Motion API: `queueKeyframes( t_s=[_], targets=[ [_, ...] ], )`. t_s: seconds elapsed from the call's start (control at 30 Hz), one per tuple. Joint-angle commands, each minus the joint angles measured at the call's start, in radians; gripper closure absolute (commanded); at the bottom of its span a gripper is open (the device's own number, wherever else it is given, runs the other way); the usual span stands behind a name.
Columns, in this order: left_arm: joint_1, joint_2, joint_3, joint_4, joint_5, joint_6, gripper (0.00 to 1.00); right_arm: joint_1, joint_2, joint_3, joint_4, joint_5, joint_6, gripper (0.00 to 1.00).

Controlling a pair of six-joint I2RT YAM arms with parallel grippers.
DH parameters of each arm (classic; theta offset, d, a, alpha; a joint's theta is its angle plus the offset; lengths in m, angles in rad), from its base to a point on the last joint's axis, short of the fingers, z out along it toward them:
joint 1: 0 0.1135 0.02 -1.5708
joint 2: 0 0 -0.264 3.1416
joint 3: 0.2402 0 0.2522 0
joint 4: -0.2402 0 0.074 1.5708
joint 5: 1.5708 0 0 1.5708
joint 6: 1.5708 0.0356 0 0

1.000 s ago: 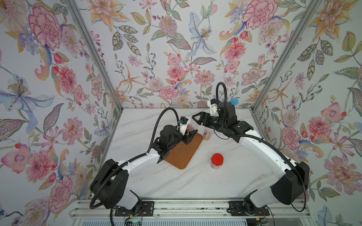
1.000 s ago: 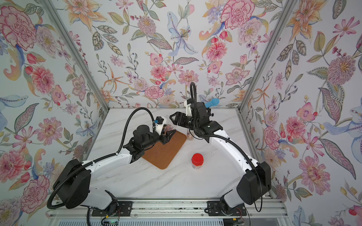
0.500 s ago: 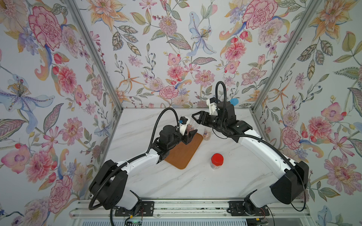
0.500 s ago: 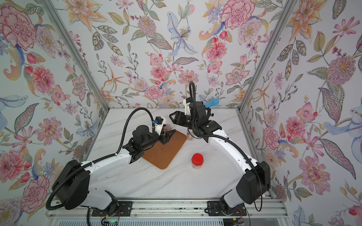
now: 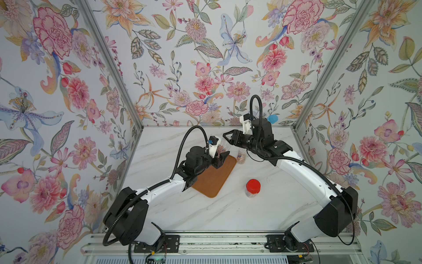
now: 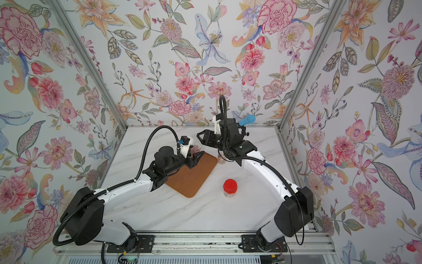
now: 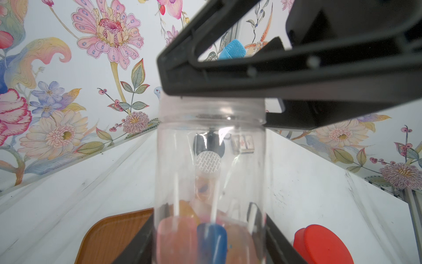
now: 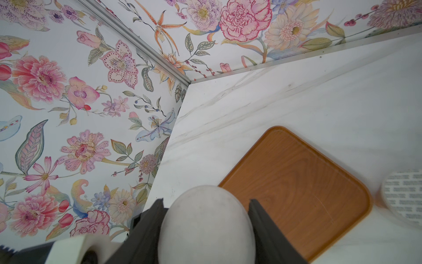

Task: Pour the candies out of the jar
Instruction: Unscrew the lid from the jar.

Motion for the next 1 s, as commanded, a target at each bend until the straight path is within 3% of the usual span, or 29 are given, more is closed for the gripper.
queueKeyframes(
  t_s=[0.0,0.2,0.33,0.5,0.67,0.77,0.97],
  targets=[
    [-0.013,-0.034,0.061,0.021,0.043,-0.028,1.0,0.022,0.003,0.03,0.001,0.014,-0.036,0.45],
    [-0.013,-0.042,0.079,0.0,0.075,-0.035,1.0,0.027,0.001,0.034,-0.006,0.016,-0.074,0.55],
    [-0.008,-0.055,0.084,0.015,0.135,-0.046,1.0,0.016,-0.007,0.048,-0.002,-0.046,-0.123,0.6],
    [0.029,-0.047,0.078,0.181,0.388,-0.124,1.0,-0.055,-0.033,0.03,0.147,-0.421,-0.138,0.64],
    [0.039,-0.006,0.127,0.27,0.563,-0.207,1.0,-0.084,-0.079,-0.009,0.252,-0.637,-0.15,0.67],
    [0.041,0.011,0.135,0.348,0.62,-0.287,1.0,-0.101,-0.104,-0.023,0.231,-0.671,-0.176,0.69],
    [0.041,-0.009,0.151,0.217,0.581,-0.195,1.0,-0.114,-0.12,-0.018,0.2,-0.648,-0.186,0.69]
  ],
)
